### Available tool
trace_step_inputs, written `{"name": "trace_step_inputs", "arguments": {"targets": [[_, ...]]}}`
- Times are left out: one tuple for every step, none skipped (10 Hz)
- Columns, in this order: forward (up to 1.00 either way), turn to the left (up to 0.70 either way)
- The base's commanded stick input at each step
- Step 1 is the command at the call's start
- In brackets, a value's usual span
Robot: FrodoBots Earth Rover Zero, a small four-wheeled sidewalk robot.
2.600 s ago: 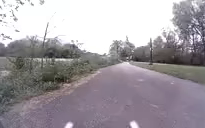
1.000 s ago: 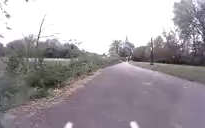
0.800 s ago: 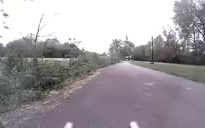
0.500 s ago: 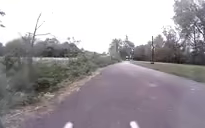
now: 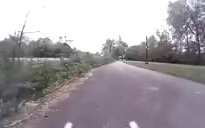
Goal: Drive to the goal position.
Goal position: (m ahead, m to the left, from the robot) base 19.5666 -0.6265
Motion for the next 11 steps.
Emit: {"name": "trace_step_inputs", "arguments": {"targets": [[0.7, 0.0], [0.7, 0.0], [0.7, 0.0], [0.7, 0.0], [0.7, 0.0], [0.7, 0.0], [0.7, 0.0], [0.7, 0.0], [0.7, 0.0], [0.7, 0.0], [0.7, 0.0]]}}
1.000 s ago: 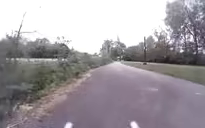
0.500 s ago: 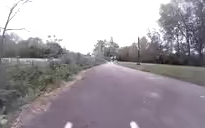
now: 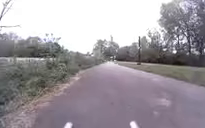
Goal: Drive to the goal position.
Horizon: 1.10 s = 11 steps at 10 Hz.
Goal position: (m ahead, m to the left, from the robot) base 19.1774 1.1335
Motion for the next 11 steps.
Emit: {"name": "trace_step_inputs", "arguments": {"targets": [[0.7, 0.0], [0.7, 0.0], [0.7, -0.23], [0.7, -0.35], [0.7, -0.35], [0.7, -0.14], [0.7, 0.0], [0.7, 0.0], [0.7, 0.0], [0.7, 0.0], [0.7, 0.0]]}}
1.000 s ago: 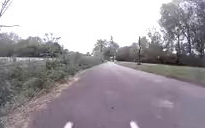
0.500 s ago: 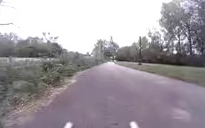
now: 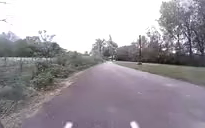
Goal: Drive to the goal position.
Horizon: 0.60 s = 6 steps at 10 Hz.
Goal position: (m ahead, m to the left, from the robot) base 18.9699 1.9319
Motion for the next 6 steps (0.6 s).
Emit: {"name": "trace_step_inputs", "arguments": {"targets": [[0.7, 0.0], [0.7, 0.0], [0.7, 0.0], [0.7, 0.0], [0.7, 0.0], [0.7, 0.0]]}}
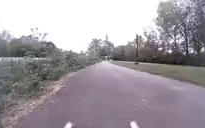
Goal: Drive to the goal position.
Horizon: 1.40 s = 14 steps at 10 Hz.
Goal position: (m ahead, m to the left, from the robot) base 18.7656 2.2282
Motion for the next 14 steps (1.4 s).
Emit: {"name": "trace_step_inputs", "arguments": {"targets": [[0.7, 0.0], [0.7, 0.0], [0.7, 0.0], [0.7, 0.0], [0.7, 0.0], [0.7, 0.0], [0.7, 0.0], [0.7, 0.0], [0.7, 0.0], [0.7, 0.0], [0.7, 0.0], [0.7, 0.0], [0.7, 0.0], [0.7, 0.0]]}}
